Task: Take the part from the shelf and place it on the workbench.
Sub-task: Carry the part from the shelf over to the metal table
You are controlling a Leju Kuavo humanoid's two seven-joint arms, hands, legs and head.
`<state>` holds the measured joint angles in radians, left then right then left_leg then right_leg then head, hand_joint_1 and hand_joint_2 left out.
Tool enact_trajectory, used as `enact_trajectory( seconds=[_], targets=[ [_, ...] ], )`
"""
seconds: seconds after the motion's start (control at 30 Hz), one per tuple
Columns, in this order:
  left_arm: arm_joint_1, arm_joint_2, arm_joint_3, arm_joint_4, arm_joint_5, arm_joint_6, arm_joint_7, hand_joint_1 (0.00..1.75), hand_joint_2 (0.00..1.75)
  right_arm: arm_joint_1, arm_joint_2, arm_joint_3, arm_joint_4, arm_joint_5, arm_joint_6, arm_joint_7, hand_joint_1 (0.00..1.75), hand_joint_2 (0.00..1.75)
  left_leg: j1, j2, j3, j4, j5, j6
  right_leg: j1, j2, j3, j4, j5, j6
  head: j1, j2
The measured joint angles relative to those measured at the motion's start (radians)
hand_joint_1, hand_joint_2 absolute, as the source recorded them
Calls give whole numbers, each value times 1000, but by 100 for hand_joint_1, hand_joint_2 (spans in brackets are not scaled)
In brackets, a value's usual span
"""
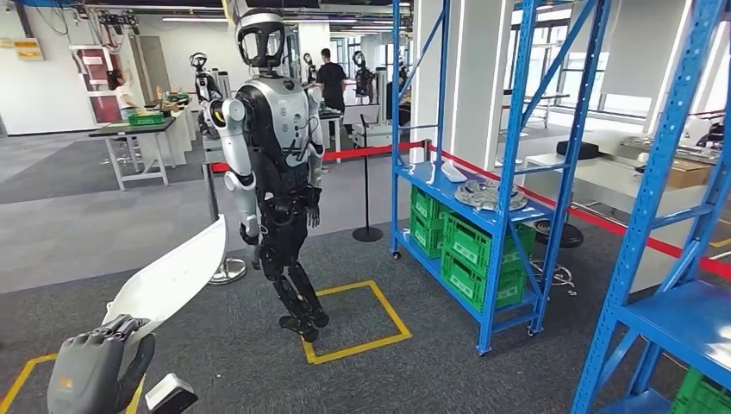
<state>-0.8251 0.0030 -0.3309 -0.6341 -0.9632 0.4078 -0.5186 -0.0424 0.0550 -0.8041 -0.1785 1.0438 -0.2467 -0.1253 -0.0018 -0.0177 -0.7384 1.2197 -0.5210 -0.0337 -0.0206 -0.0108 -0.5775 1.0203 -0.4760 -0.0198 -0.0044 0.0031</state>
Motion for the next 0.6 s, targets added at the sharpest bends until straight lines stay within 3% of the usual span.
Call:
enact_trajectory(
  seconds=[0.07, 0.1, 0.17, 0.2, 0.3, 0.37, 0.4, 0.47, 0.53, 0.57, 0.6],
  targets=[
    [3, -1, 0, 2, 0, -5, 1, 175, 175, 1, 0, -5, 0, -5, -2, 0, 0, 0, 4, 9, -40, 86, -24, -3, 3, -28, 0, 0, -2, -2, -1, 0],
    [4, -1, 0, 3, 0, -7, 2, 175, 175, 1, 0, -7, 0, -5, -2, 0, 0, 0, 4, 11, -31, 74, -9, -4, 3, -41, 1, 1, -4, -2, -1, 0],
    [3, 0, 0, 4, 0, -9, 4, 175, 175, 0, 0, -10, 0, -2, -2, 0, 0, 0, 5, 23, 22, -21, 42, -1, 3, -62, 5, 1, -7, 1, -2, 0],
    [1, 0, 0, 3, 0, -9, 5, 175, 175, 0, -1, -11, 0, -1, -2, 0, 0, 0, 2, 46, 58, -87, 64, 2, 4, -71, 7, 2, -10, 4, -3, 0],
    [-3, -2, 0, 1, 1, -10, 6, 175, 175, -1, -4, -14, 0, 3, -2, 0, 0, 0, -12, 94, 118, -195, 85, 20, 11, -100, 14, 5, -18, 18, -1, 0],
    [-4, 0, 0, 0, 2, -10, 7, 175, 175, -5, -5, -15, 0, 3, -2, 1, 0, 0, -15, 69, 118, -199, 87, 32, 10, -120, 20, 3, -21, 28, 1, 0],
    [-5, 2, 0, -1, 3, -11, 8, 175, 175, -7, -5, -15, 0, 3, -1, 1, 0, 0, -14, 57, 119, -202, 89, 38, 7, -113, 21, 5, -26, 34, 1, 0],
    [-8, 1, 0, -3, 3, -11, 9, 175, 175, -10, -6, -15, 0, 4, 0, 2, 0, 0, -7, 33, 123, -209, 94, 50, 3, -60, 1, 57, -61, 43, 3, 0],
    [-9, -5, 0, -3, 4, -11, 10, 175, 175, -8, -7, -16, 0, 4, 1, 3, 0, 0, -4, 9, 123, -210, 96, 56, 1, -5, -62, 185, -120, 48, 6, 0],
    [-7, -8, 0, -2, 4, -11, 10, 175, 175, -6, -8, -16, 0, 4, 1, 4, 0, 0, -4, -5, 122, -210, 96, 58, 1, 5, -97, 251, -142, 49, 8, 0],
    [-4, -9, 0, -2, 5, -11, 9, 175, 175, -5, -8, -17, 0, 3, 2, 4, 0, 0, -4, -19, 122, -208, 96, 58, 1, 8, -121, 289, -146, 49, 8, 0]
  ],
)
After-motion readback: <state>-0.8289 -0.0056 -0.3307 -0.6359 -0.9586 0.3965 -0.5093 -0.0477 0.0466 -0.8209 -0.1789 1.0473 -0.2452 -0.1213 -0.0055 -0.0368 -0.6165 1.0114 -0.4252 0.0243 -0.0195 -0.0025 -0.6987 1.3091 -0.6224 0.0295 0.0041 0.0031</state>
